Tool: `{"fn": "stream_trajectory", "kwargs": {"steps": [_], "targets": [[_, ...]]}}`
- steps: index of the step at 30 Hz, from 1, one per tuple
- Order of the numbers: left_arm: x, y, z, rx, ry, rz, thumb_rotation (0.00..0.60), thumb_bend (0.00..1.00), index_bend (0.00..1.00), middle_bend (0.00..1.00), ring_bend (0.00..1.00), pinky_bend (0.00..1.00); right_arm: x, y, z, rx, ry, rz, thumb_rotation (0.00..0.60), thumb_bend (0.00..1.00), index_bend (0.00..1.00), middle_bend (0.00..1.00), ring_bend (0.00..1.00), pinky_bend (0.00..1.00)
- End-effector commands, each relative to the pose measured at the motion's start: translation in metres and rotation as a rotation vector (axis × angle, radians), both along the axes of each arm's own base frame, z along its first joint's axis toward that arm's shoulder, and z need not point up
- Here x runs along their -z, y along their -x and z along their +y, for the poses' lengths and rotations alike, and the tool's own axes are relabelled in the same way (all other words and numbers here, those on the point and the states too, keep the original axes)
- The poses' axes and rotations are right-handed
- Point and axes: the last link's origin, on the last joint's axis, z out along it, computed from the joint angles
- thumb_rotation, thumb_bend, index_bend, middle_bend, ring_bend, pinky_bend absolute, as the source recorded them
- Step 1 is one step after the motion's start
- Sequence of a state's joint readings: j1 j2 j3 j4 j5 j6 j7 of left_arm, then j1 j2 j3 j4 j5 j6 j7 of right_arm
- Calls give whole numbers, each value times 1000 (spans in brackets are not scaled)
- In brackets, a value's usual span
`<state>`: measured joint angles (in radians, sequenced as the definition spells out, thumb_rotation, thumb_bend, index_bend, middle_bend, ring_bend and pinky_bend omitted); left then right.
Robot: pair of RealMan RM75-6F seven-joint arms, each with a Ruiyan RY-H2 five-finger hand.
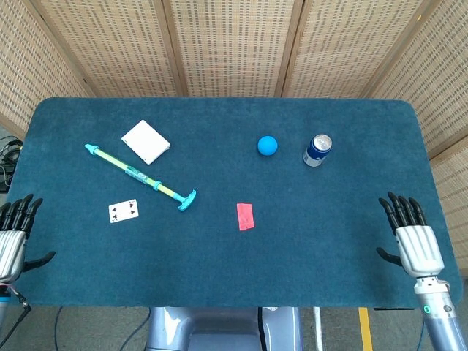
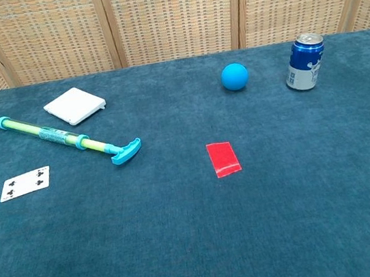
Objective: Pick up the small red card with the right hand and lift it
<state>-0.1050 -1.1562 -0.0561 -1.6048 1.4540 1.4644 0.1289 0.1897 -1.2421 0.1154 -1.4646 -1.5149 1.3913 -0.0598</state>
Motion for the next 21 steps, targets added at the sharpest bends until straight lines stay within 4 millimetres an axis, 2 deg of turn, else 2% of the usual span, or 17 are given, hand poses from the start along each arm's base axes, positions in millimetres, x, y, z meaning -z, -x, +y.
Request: {"fn": "stream_trajectory", "kwargs": {"steps": [1, 5, 10, 21], "targets": [[1, 2, 2, -9, -1, 2, 600, 68, 0, 0, 0, 0, 11, -11, -26, -6, -13, -27, 600, 165, 28, 0, 0, 0], [2, 6, 5, -26, 0, 7, 600, 68, 0, 0, 0, 0, 29, -32, -56, -34, -43, -43, 600, 165, 29, 0, 0, 0], [0, 10, 7, -40, -7, 2, 600, 68, 0, 0, 0, 0, 53, -63, -75, -53, -111, -116, 600, 165, 28, 0, 0, 0], [2, 14, 10, -57, 6, -3, 600, 68, 0, 0, 0, 0, 112, -135, -71, -94, -269, -276, 600, 165, 28, 0, 0, 0]]}}
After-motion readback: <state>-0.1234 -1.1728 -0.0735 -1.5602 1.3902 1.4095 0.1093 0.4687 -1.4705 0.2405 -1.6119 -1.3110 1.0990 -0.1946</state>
